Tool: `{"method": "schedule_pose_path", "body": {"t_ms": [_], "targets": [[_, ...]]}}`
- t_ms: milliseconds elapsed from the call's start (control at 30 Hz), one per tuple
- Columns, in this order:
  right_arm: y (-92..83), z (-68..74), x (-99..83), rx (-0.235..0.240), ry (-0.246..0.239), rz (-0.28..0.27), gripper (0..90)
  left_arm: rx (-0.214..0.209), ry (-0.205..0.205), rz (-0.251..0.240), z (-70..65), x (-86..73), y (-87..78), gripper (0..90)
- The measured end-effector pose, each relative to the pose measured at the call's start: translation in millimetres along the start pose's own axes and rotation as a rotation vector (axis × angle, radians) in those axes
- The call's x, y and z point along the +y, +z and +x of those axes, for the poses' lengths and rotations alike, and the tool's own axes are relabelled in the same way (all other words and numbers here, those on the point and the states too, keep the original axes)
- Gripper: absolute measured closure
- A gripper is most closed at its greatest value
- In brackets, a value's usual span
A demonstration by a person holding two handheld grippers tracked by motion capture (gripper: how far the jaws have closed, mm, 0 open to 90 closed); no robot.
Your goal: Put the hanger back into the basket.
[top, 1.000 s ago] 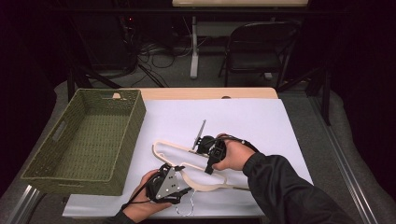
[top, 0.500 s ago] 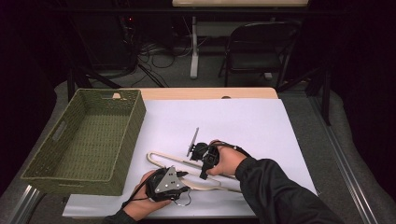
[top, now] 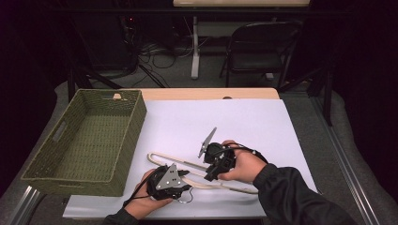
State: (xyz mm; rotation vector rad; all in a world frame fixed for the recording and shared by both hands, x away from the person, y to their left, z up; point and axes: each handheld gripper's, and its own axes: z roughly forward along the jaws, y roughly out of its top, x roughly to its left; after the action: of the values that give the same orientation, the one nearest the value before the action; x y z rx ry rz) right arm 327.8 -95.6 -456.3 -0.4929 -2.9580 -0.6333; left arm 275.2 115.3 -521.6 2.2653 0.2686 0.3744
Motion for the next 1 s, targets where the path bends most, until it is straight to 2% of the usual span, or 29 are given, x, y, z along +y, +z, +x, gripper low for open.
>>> {"method": "schedule_pose_path", "body": {"t_ms": [33, 133, 233, 567, 733, 767, 800, 867, 933, 1000], "targets": [[-3.9, 8.0, -4.7, 0.0, -0.023, -0.014, 67.7, -0.001, -0.002, 0.002, 0.4, 0.4, 0.0, 54.8], [-3.5, 14.5, -6.7, 0.002, -0.036, -0.016, 67.2, -0.004, -0.005, 0.003, 1.1, 1.0, -0.2, 54.8], [5.1, 23.2, -8.4, -0.012, -0.069, -0.014, 63.2, -0.006, -0.012, 0.007, 2.0, 2.2, -0.4, 54.8], [27.2, 22.4, -6.0, -0.021, -0.066, 0.008, 61.3, -0.013, -0.019, 0.006, 3.8, 3.2, -0.5, 54.8], [35.1, 23.9, -2.4, -0.033, -0.086, 0.035, 64.8, -0.009, -0.023, 0.008, 3.9, 3.3, -0.4, 54.7], [35.5, 24.7, -1.5, -0.03, -0.091, 0.036, 68.9, -0.003, -0.026, 0.01, 4.1, 3.1, -0.5, 53.9], [35.5, 24.7, -1.5, -0.03, -0.091, 0.036, 68.9, 0.001, -0.028, 0.01, 4.3, 3.1, -0.5, 53.9], [34.6, 25.2, -1.5, -0.041, -0.098, 0.033, 70.0, 0.012, -0.068, 0.003, 7.1, 2.1, -2.5, 49.1], [31.1, 24.5, -2.3, -0.054, -0.1, 0.023, 70.6, 0.037, -0.075, -0.004, 8.9, 1.0, -6.3, 43.8], [29.2, 23.6, -2.7, -0.059, -0.098, 0.017, 70.8, 0.058, -0.085, -0.01, 11.5, -0.8, -13.1, 43.1]]}}
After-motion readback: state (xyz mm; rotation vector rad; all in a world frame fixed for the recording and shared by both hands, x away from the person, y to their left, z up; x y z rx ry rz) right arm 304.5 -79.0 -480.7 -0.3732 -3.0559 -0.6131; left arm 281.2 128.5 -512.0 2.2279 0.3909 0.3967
